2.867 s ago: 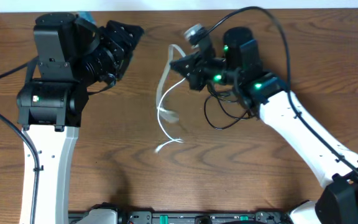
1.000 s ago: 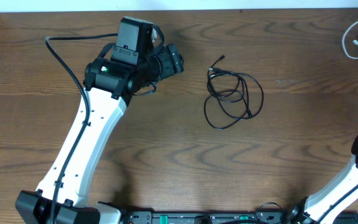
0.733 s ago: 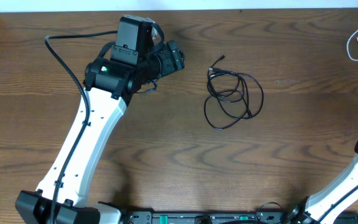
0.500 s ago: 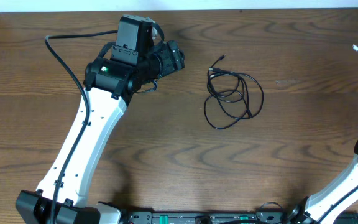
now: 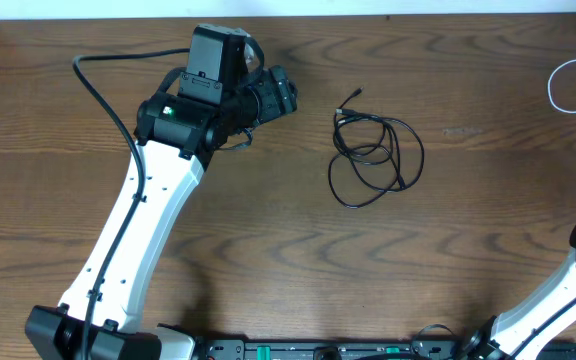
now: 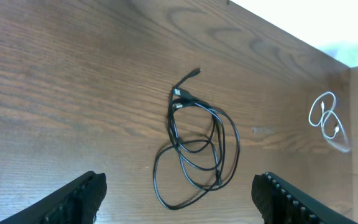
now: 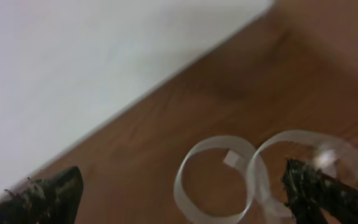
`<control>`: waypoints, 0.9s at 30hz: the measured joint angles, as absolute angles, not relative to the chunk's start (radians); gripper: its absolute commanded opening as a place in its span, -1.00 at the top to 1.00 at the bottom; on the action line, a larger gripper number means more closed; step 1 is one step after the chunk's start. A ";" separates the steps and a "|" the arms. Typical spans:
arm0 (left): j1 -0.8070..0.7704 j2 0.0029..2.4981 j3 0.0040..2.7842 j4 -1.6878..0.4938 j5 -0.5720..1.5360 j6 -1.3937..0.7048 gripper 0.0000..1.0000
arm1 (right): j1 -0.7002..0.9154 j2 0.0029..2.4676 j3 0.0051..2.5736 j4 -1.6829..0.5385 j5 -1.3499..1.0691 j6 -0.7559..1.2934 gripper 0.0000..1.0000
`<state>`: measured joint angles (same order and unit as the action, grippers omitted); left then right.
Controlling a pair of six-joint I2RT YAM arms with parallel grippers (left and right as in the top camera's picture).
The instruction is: Untangle cables
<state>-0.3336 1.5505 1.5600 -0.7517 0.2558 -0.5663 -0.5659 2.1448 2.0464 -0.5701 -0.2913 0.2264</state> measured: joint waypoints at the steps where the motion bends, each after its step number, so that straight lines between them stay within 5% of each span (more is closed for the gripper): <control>1: -0.337 1.551 1.560 -0.752 0.255 -0.554 -0.61 | -0.563 2.145 2.046 -0.606 -0.330 0.222 -0.99; 6: -0.381 1.560 1.560 -0.759 0.255 -0.494 -0.58 | -0.537 2.144 2.046 -0.768 -0.577 0.211 -0.99; 11: -0.444 1.618 1.560 -0.768 0.256 -0.447 -0.36 | -0.497 2.143 2.046 -0.927 -0.724 0.175 -0.98; 20: -0.558 1.832 1.560 -0.687 0.274 -0.418 -0.27 | -0.411 2.142 2.046 -1.087 -0.715 0.120 -0.99; 27: -0.637 1.942 1.560 -0.624 0.329 -0.127 -0.29 | -0.385 2.142 2.046 -1.118 -0.670 0.108 -0.99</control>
